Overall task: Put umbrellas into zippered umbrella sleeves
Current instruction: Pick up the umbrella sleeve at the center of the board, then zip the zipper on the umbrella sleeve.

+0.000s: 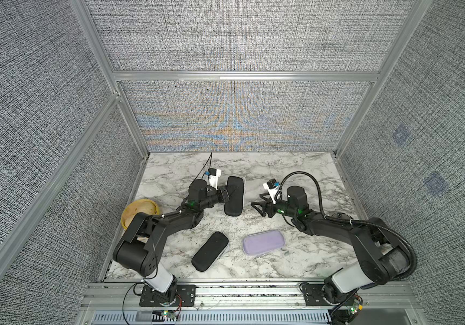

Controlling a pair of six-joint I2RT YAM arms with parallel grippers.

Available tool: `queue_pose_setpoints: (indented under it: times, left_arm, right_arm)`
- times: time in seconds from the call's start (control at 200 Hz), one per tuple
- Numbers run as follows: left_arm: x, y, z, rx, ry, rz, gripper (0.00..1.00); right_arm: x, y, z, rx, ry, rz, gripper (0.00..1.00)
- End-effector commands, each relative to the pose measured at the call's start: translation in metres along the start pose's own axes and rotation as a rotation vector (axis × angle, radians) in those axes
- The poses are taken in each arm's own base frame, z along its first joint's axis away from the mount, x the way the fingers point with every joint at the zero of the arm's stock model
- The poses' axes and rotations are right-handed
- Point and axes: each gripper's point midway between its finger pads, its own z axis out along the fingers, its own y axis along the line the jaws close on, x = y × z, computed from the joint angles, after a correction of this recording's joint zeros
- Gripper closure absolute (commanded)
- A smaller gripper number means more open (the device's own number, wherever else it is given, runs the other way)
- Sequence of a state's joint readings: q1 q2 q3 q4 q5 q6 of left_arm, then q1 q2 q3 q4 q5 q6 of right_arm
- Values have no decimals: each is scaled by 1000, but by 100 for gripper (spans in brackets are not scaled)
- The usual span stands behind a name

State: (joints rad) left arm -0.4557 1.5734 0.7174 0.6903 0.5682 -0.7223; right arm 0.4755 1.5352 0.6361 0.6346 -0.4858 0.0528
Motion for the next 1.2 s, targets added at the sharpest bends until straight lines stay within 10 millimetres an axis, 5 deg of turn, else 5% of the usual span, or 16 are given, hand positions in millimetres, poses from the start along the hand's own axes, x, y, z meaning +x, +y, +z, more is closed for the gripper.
queue_pose_setpoints:
  times: [0.0, 0.33, 0.591, 0.826, 1.196]
  left_arm:
    - [8, -6, -6, -23, 39, 31, 100]
    - [19, -37, -28, -7, 42, 63, 100]
    - [27, -40, -34, -24, 46, 70, 100]
    - [32, -43, -34, -18, 59, 72, 100]
    - [26, -38, -33, -57, 36, 65, 100]
  right_arm:
    - [-21, 5, -1, -7, -102, -201, 34]
    - [-28, 45, 6, -116, -224, -410, 37]
    - [-32, 55, 15, -111, -205, -459, 63]
    - [-31, 58, 19, -109, -195, -473, 75]
    - [7, 73, 23, -133, -52, -565, 100]
